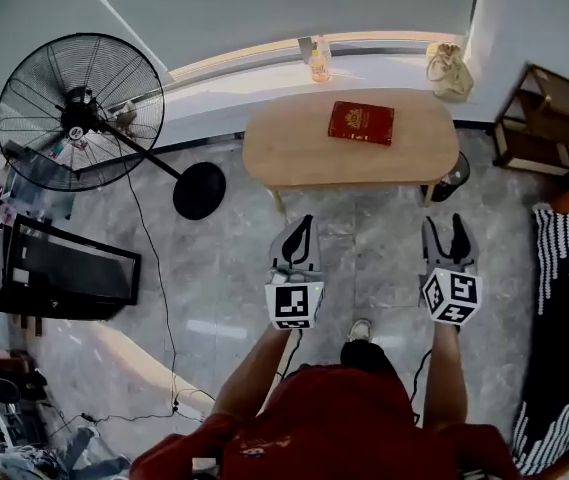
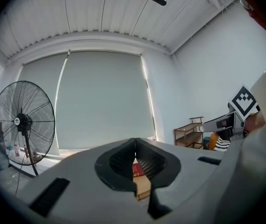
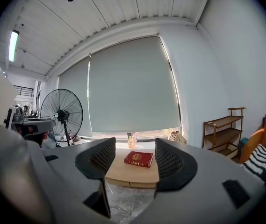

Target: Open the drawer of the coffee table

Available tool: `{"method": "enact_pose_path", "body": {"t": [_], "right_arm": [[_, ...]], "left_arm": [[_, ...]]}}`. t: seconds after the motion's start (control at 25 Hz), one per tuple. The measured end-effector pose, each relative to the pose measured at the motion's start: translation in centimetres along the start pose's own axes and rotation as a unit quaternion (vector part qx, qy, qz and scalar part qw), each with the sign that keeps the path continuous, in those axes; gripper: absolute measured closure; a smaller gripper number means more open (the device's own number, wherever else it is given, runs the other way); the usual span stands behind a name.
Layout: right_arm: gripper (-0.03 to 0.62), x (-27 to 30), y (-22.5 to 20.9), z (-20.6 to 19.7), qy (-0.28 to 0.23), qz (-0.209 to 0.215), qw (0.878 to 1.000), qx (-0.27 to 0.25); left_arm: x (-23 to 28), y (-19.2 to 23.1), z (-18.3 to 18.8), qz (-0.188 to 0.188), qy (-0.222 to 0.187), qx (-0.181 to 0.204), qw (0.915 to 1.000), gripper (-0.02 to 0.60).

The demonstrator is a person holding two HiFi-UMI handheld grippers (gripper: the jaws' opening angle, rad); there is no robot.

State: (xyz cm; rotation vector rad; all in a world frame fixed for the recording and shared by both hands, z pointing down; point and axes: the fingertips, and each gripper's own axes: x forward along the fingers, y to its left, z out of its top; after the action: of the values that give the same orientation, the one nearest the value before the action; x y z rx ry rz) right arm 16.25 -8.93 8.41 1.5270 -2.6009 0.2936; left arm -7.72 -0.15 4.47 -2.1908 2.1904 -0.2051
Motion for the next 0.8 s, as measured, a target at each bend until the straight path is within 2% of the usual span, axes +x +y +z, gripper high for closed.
{"method": "enact_pose_path", "body": {"t": [0.2,0.4,0.6,0.8], "right_arm": [[0.354,2.0,-1.9,0.3,-0.001,-0.004,1.0,0.005],[0.355,3.7,-2.0,0.6,-0.001,-0.013,1.0,0.002],[0.355,6.3,-1.0,1.0,0.005,-0.031,0.999,-0.008],[0.355,9.6,1.9,2.4,0.003,-0.045,0.999,-0.02]], "left_arm": [[3.0,-1.1,-0.1,-0.006,0.003,-0.004,1.0,0.574],[5.3,-0.4,-0.2,-0.019,-0.003,-0.002,0.9998,0.574],[8.7,1.6,-0.5,-0.045,-0.011,-0.009,0.9989,0.574],[12.7,4.9,-1.2,-0.08,-0.005,-0.002,0.9968,0.574]]}}
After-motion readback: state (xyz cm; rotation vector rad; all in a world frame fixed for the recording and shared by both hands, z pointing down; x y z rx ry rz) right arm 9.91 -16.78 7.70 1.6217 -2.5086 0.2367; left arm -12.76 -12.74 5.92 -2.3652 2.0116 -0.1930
